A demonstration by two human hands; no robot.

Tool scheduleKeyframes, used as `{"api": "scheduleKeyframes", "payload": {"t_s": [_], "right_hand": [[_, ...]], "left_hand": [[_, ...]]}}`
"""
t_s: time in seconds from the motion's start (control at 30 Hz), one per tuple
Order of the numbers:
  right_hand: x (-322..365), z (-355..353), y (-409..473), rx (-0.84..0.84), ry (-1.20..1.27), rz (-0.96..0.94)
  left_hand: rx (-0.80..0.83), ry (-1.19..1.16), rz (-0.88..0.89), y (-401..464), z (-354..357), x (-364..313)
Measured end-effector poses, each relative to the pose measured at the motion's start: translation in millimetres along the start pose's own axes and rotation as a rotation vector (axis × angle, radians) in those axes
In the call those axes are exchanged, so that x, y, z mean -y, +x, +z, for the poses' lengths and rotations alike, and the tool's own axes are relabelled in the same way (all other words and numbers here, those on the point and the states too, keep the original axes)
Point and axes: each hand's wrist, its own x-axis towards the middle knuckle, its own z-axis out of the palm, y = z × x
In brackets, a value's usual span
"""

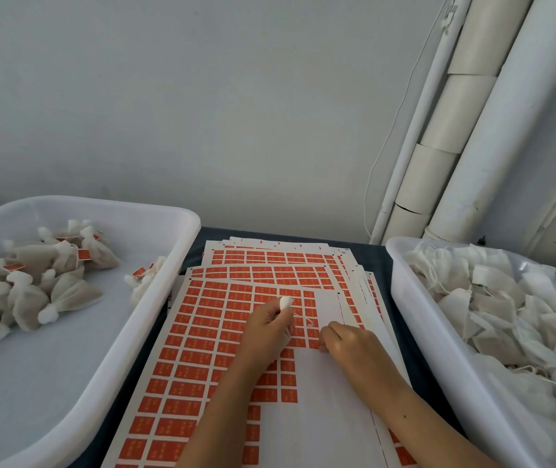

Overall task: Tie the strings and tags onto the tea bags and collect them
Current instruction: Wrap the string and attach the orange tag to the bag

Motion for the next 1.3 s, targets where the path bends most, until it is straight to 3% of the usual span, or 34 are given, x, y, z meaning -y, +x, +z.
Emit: {"api": "scheduleKeyframes", "payload": {"t_s": [0.17, 0.33, 0.6, 0.83, 1.13, 1.3], "right_hand": [[3, 0, -1, -0.155, -0.048, -0.009], [-5, -3, -6, -0.009, 0.057, -0.011], [-10, 0, 3, 0.114, -0.144, -0.193], [-8, -5, 3, -0.090, -0.132, -0.279], [-7, -5, 7, -0.159, -0.026, -0.170], [-8, -2, 7, -0.080, 0.139, -0.032]], "left_hand": [[0.009, 0.005, -0.001, 0, 1, 0], [0.000, 0.022, 0.002, 1, -1, 1], [0.012, 0.004, 0.012, 2, 1, 2], [0.031, 0.003, 0.028, 3, 0, 2], [0.049, -0.026, 0.034, 1, 0, 0], [0.036, -0.021, 0.022, 3, -1, 2]]}}
